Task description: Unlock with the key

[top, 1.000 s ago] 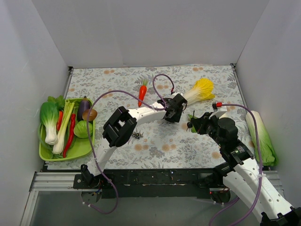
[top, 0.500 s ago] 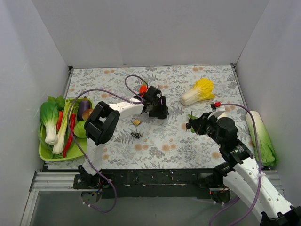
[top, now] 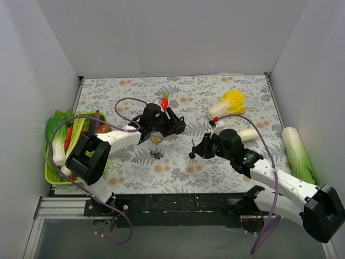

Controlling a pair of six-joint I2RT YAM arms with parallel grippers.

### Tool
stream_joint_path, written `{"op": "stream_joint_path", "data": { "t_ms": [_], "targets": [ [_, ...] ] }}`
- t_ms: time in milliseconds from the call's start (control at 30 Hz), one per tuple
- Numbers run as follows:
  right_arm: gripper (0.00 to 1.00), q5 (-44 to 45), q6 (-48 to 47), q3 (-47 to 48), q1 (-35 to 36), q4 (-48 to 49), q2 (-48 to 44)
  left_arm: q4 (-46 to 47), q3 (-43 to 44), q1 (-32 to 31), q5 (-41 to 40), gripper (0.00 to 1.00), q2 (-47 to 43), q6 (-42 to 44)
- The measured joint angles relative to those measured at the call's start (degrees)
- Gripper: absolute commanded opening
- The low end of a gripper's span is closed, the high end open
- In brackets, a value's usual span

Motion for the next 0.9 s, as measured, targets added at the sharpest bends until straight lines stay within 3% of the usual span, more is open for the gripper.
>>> {"op": "stream_joint_path", "data": {
  "t_ms": [267, 500, 900],
  "targets": [
    [0.01, -3.28, 2.86, 5.64, 4.81, 6.75, 12.57, 6.99, -5.75, 0.37, -0.33, 0.0, -7.96, -1.86],
    [0.01, -6.19, 6.01, 8.96, 5.33, 11.85, 15.69, 8.41, -6.05, 0.37, -1.09, 0.0, -8.44, -1.53],
    [0.01, -8.13, 8.09, 11.54, 4.02, 12.04, 20.06, 8.74, -6.78, 0.0, -5.6, 0.0, -12.41, 3.23]
  ]
}}
